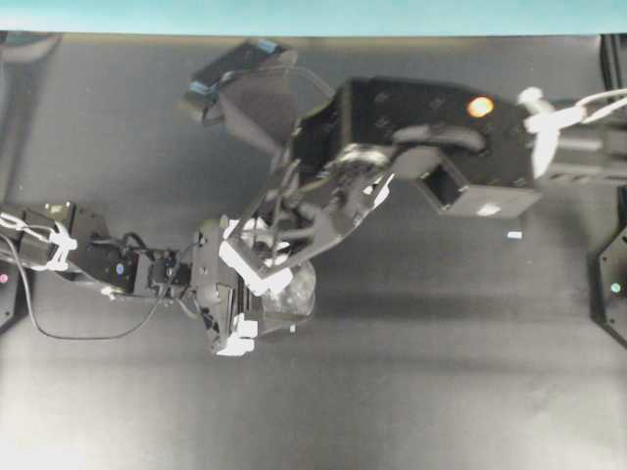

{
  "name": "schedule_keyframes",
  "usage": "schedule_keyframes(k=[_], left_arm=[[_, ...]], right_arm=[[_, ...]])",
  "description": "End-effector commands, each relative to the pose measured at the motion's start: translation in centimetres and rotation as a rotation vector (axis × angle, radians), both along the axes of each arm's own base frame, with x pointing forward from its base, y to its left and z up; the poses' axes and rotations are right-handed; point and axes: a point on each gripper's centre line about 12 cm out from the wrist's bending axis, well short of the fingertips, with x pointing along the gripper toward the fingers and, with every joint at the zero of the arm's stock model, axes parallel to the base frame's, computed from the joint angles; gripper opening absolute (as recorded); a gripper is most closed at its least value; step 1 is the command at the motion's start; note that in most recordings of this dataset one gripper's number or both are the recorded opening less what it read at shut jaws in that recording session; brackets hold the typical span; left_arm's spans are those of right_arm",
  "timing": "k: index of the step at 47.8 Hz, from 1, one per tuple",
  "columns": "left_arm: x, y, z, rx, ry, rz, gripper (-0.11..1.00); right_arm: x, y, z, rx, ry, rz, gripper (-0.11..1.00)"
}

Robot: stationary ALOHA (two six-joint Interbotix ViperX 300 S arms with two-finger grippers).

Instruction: Open the bottle cap by holding the bottle with the left arm and twisting the cap with the right arm.

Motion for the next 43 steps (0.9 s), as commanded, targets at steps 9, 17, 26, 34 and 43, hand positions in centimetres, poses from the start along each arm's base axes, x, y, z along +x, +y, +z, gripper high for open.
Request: schedule_keyframes(k=[9, 17, 26, 34, 43], left_arm=[[0.2, -0.4, 0.2, -0.004, -0.009, -0.01, 0.82], [0.2, -0.4, 0.2, -0.003, -0.009, -0.011, 0.82], [0.2, -0.4, 0.2, -0.004, -0.009, -0.01, 0.82], [0.2, -0.4, 0.2, -0.002, -0.009, -0.012, 0.82], [0.2, -0.4, 0.2, -0.003, -0.009, -0.011, 0.82]], right_arm=[[0.8, 1.1, -1.6, -0.001, 0.02, 0.034, 0.78], [0.9, 0.9, -2.4, -0.002, 0.038, 0.033, 0.78], [0.9, 0.6, -2.8, -0.008, 0.047, 0.029, 0.7], [0.9, 0.6, -3.1, -0.011, 0.047, 0.041, 0.48], [0.9, 0.5, -3.2, -0.021, 0.044, 0.072, 0.38]])
